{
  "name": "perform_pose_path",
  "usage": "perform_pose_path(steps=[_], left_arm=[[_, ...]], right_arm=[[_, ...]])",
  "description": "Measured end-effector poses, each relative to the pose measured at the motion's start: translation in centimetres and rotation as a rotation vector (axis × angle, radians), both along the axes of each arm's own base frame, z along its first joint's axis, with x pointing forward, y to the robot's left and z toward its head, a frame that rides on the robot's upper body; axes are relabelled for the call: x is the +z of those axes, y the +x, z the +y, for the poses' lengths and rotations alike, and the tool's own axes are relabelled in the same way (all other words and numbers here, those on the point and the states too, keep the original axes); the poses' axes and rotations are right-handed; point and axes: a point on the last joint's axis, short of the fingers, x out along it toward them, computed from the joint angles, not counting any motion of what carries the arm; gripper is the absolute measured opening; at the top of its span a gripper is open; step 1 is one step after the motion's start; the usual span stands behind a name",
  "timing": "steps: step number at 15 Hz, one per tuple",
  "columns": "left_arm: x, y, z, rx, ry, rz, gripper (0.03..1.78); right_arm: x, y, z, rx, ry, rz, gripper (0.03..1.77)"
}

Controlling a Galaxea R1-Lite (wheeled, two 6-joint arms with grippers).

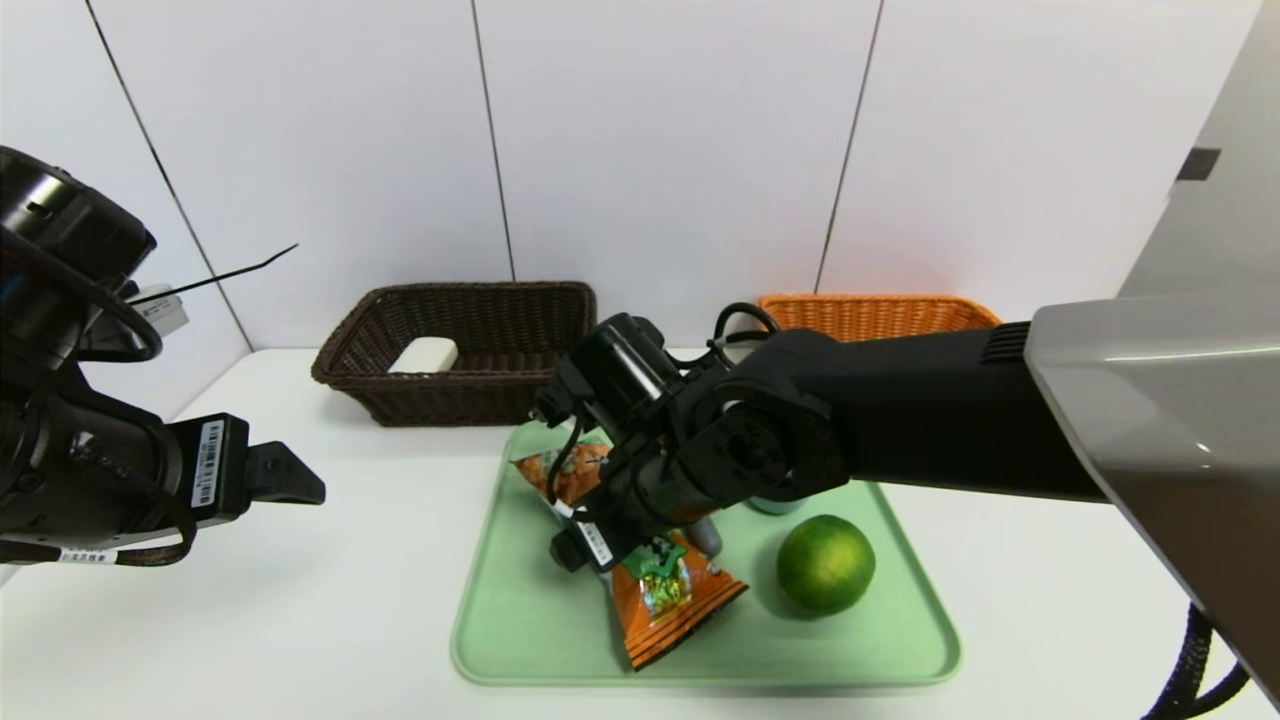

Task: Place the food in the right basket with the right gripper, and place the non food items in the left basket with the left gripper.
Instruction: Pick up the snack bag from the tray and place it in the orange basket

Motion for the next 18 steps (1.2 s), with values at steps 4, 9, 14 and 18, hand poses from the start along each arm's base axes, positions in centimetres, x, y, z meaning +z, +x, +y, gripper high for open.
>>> perform_pose_path(steps=[4,9,14,18], left_arm=[[-0.1,0.0,0.0,0.0,0.002,0.005,1.69],[-0.2,0.0,0.0,-0.001,0.002,0.006,1.69],[-0.2,0.0,0.0,-0.001,0.003,0.005,1.69],[-0.1,0.0,0.0,-0.001,0.003,0.005,1.69]], right_arm=[[-0.4,0.1,0.1,0.003,-0.009,0.006,1.7],[-0.8,0.1,0.2,0.004,-0.017,0.012,1.7],[-1.1,0.1,0.3,0.005,-0.024,0.014,1.16],[-1.2,0.1,0.3,-0.001,-0.038,0.003,0.74]])
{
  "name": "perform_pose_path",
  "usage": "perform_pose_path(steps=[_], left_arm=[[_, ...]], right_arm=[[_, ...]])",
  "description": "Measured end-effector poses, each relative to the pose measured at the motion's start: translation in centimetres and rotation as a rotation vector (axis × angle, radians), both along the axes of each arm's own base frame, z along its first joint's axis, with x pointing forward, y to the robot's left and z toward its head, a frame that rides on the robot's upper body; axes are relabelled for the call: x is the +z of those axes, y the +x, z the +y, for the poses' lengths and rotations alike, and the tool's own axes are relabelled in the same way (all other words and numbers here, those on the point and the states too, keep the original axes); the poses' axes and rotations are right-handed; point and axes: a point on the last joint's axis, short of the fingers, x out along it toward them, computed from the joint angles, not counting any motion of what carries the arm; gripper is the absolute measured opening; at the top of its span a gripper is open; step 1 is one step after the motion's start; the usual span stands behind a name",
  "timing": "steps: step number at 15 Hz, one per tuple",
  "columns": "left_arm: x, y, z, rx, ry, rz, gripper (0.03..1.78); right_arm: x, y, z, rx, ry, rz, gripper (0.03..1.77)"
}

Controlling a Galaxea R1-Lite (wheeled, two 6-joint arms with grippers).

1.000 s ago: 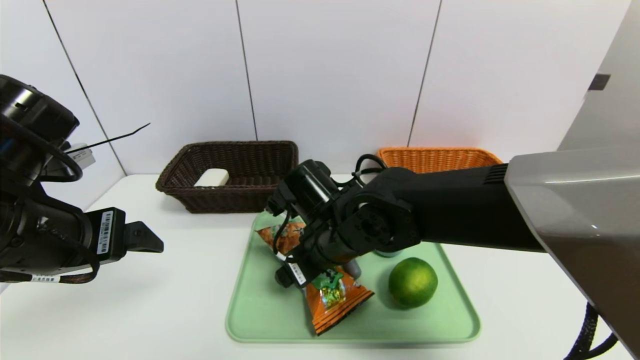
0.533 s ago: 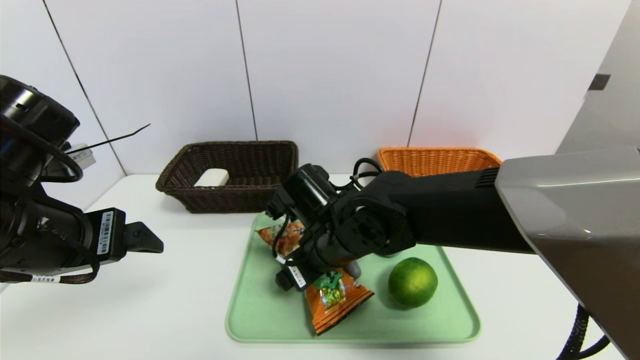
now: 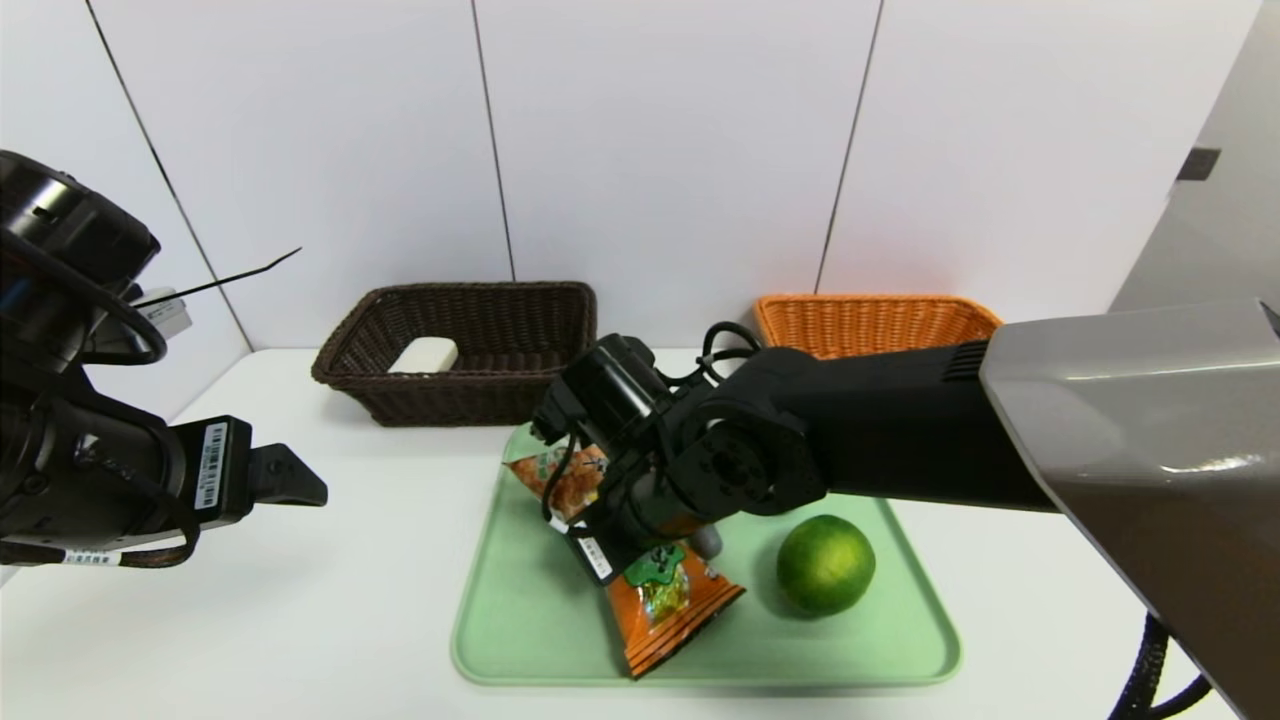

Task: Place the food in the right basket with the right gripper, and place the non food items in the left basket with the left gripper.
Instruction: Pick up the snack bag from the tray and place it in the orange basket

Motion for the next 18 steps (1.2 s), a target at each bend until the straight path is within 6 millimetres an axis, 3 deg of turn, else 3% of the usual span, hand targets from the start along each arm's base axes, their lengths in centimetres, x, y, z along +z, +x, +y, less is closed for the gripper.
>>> perform_pose_path(steps=[1,5,11,14,18], left_arm=[[0.0,0.0,0.0,-0.001,-0.001,-0.001,1.69],[0.1,0.0,0.0,0.0,-0.002,-0.006,1.69],[0.2,-0.1,0.0,0.0,-0.003,-0.009,1.69],[0.3,-0.1,0.0,-0.001,-0.008,-0.018,1.69],[0.5,-0.2,0.1,-0.003,-0.016,-0.041,1.69]], right_arm=[[0.1,0.0,0.0,0.0,0.003,-0.003,0.51],[2.1,-0.4,-0.5,0.0,0.039,-0.032,0.45],[10.0,-2.4,-3.0,0.004,0.198,-0.162,0.44],[15.1,-3.9,-5.8,-0.005,0.295,-0.263,0.44],[19.9,-4.3,-11.3,-0.064,0.343,-0.41,0.44]])
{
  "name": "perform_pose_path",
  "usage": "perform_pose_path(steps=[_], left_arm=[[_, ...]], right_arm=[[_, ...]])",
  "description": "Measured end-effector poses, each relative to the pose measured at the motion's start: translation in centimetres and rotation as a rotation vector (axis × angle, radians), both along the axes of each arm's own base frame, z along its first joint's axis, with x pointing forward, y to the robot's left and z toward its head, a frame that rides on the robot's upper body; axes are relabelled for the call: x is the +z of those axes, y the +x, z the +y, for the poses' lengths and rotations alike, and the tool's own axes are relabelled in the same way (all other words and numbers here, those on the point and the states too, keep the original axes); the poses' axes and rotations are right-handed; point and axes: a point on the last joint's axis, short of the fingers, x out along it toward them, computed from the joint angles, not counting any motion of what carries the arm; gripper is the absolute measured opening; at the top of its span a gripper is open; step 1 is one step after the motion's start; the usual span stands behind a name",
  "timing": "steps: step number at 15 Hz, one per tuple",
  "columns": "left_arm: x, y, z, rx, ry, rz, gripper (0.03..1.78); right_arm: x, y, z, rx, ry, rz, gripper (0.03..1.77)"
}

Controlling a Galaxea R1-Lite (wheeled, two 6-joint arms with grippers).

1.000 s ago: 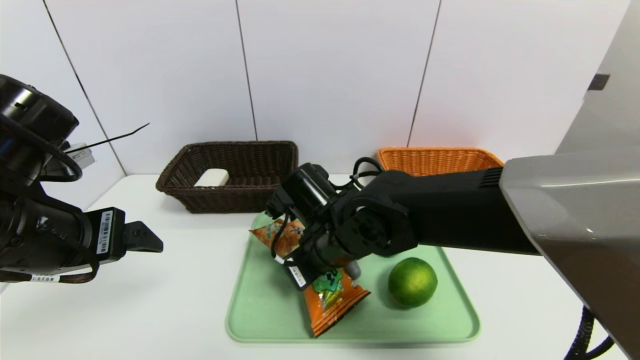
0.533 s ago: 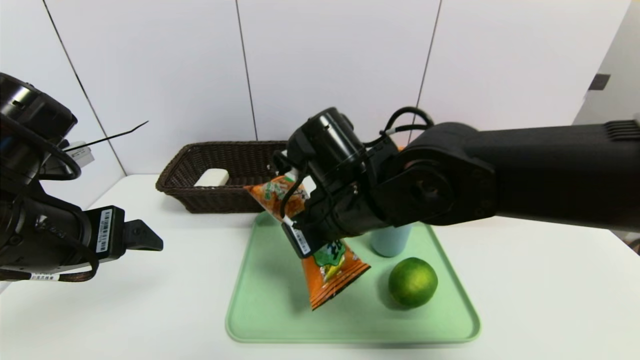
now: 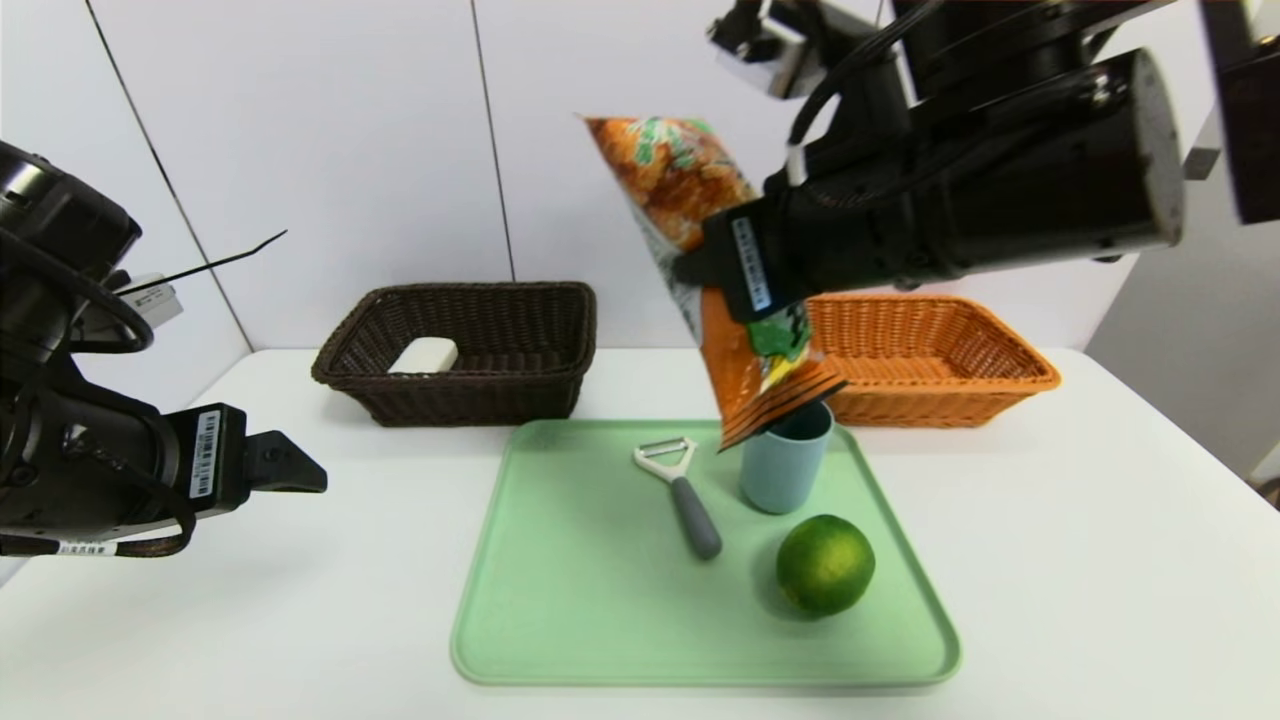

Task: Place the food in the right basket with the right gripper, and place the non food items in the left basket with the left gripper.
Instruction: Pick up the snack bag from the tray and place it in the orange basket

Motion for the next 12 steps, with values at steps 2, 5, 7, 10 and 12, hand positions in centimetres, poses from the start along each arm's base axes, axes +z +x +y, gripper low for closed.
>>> perform_pose_path(steps=[2,5,7,10,12], left_arm=[[0.1,0.0,0.0,-0.001,-0.002,-0.005,1.69],[0.1,-0.1,0.0,-0.002,-0.003,-0.008,1.69],[0.1,-0.1,0.0,-0.003,-0.003,-0.008,1.69],[0.1,-0.1,0.0,-0.004,-0.003,-0.005,1.69],[0.0,-0.1,0.0,-0.005,-0.002,-0.005,1.69]], right_arm=[[1.3,0.3,-3.1,-0.053,-0.028,-0.068,0.43],[1.2,1.2,-7.3,-0.116,-0.184,-0.139,0.43],[0.1,2.0,-9.7,-0.133,-0.332,-0.164,0.43],[-1.4,3.8,-12.2,-0.144,-0.515,-0.211,0.43],[-2.4,5.8,-13.1,-0.163,-0.597,-0.28,0.43]])
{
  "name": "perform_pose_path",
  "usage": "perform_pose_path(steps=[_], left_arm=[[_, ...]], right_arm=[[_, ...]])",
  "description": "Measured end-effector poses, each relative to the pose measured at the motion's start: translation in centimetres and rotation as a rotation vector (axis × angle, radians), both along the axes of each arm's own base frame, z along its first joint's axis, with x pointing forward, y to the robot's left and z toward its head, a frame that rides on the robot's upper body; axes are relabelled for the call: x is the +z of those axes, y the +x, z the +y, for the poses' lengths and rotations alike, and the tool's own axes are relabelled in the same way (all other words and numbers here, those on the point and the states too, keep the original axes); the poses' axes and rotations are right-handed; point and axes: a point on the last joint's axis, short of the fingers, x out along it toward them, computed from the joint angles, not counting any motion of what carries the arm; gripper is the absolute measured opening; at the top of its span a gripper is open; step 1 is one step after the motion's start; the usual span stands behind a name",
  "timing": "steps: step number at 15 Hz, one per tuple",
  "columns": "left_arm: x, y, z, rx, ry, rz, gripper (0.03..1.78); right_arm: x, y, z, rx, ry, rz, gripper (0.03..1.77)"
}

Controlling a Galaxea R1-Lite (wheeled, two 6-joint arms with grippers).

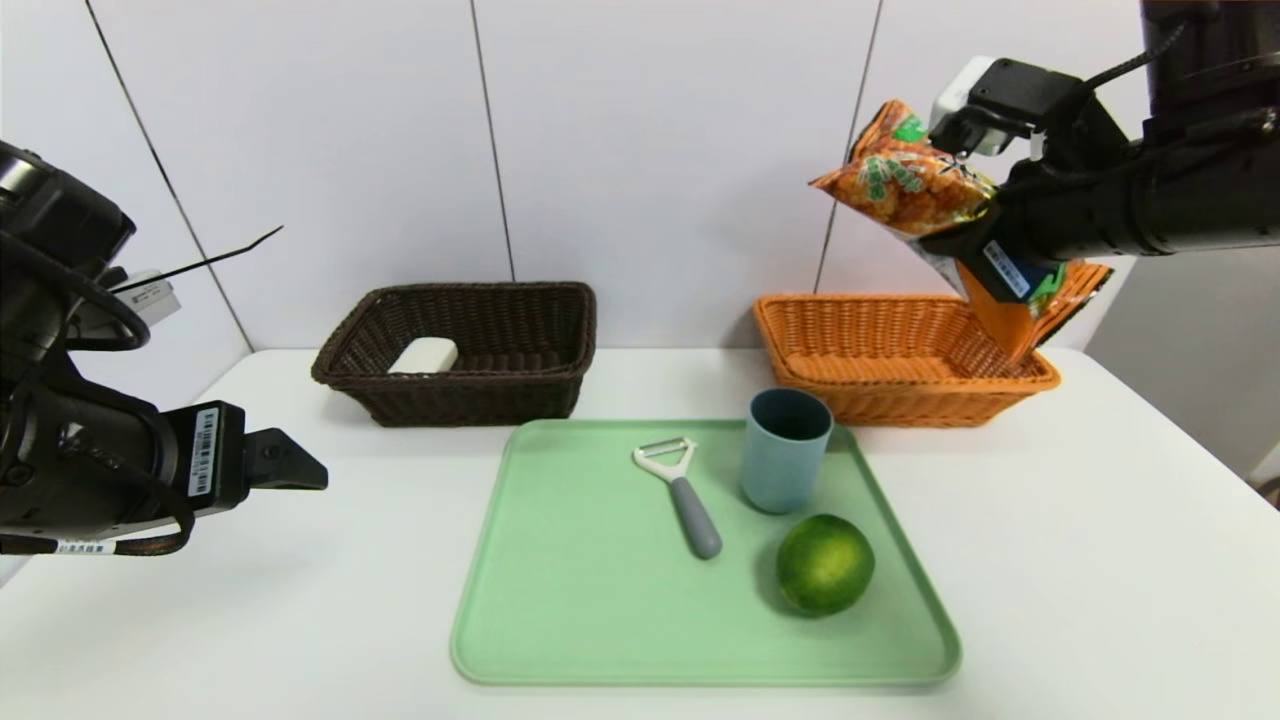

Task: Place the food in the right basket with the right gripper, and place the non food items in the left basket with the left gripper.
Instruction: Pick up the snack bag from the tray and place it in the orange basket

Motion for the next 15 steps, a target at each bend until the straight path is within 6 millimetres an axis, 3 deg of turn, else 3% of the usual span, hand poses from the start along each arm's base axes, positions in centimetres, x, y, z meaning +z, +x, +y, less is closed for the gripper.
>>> perform_pose_path(steps=[4,9,12,15], left_arm=[[0.1,0.0,0.0,0.001,0.0,-0.002,1.69],[-0.1,-0.1,0.0,0.005,0.0,0.004,1.69],[-0.2,-0.2,0.1,0.007,-0.001,0.006,1.69],[-0.4,-0.2,0.1,0.006,0.002,0.013,1.69]], right_arm=[[-2.7,4.8,-0.9,-0.02,-0.117,-0.131,0.43],[-7.1,9.5,-1.2,-0.083,-0.233,-0.134,0.43],[-9.2,11.5,-1.8,-0.097,-0.287,-0.145,0.43],[-10.9,12.2,-2.1,-0.096,-0.31,-0.1,0.43]])
